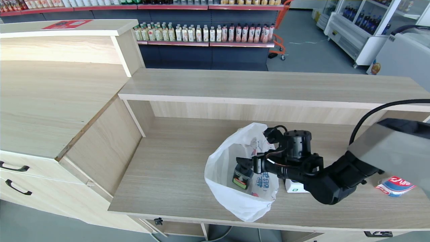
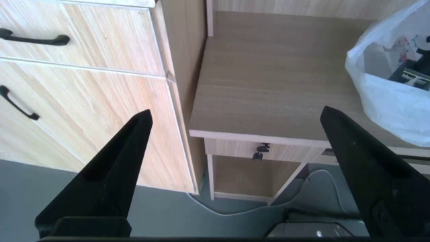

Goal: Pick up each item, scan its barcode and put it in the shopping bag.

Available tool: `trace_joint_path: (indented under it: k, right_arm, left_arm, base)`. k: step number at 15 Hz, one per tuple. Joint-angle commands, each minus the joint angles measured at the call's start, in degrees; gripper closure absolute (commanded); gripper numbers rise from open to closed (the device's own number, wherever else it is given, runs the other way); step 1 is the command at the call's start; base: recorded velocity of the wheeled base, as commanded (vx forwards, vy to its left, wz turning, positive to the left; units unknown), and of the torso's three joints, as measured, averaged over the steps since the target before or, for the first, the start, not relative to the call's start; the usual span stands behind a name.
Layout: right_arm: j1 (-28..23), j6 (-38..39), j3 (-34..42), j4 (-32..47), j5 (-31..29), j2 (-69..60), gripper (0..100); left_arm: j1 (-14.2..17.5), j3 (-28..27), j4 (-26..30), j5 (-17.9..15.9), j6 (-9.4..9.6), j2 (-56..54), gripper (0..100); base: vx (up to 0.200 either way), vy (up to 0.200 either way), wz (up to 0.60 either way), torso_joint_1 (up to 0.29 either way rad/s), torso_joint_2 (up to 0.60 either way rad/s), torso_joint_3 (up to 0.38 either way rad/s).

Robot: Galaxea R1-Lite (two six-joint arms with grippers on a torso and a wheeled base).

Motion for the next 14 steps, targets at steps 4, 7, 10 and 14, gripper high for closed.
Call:
trace_joint_path:
  k: [4, 7, 10, 14]
  right_arm:
    - [-9.82, 5.96, 12.30, 9.58, -0.32, -29.43, 0]
    - [-16.94, -4.41, 25.74, 15.82, -0.58, -46.30, 0]
    - [-20.63, -5.20, 36.11, 25.05, -7.97, -63.97, 0]
    - [-20.90, 1.31, 45.61, 27.87, -13.24, -73.90, 0]
  left_arm:
    - [0.01, 0.00, 0.00, 0.11, -0.06, -0.02, 0]
    - [0.01, 0.00, 0.00, 0.02, 0.02, -0.02, 0]
    - [0.01, 0.00, 0.00, 0.02, -0.06, -0.02, 0]
    - [0.01, 0.00, 0.00, 0.11, 0.02, -0.02, 0]
  base:
    - [0.000, 0.000, 0.00, 0.000, 0.00, 0.000]
    - [0.000, 0.000, 0.00, 0.000, 0.00, 0.000]
    - [0.000, 0.000, 0.00, 0.000, 0.00, 0.000]
    - [0.000, 0.000, 0.00, 0.000, 0.00, 0.000]
